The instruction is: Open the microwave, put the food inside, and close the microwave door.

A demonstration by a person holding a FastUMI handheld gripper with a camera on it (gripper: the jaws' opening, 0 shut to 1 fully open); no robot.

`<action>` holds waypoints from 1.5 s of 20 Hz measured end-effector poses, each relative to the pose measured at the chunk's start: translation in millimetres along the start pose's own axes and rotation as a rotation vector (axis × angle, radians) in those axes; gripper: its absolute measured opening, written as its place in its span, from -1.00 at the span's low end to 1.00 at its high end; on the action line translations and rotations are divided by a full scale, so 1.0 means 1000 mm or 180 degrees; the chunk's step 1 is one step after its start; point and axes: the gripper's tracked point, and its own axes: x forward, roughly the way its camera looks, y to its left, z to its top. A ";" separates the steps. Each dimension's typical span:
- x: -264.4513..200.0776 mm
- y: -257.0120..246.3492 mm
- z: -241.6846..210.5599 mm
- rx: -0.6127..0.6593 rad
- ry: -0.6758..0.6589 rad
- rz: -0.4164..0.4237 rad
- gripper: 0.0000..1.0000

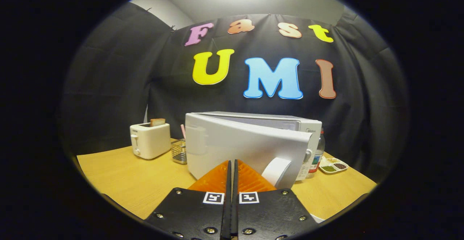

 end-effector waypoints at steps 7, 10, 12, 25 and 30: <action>0.066 -0.053 0.005 0.0119 0.0077 -0.0506 -0.98; 0.091 -0.066 0.006 0.0080 0.0075 -0.0664 -0.98; 0.107 -0.072 0.007 0.0060 0.0057 -0.0723 -0.98; 0.144 -0.076 0.008 0.0165 0.0128 -0.0965 -0.90; 0.107 -0.061 0.028 0.0414 0.0340 -0.0777 -0.90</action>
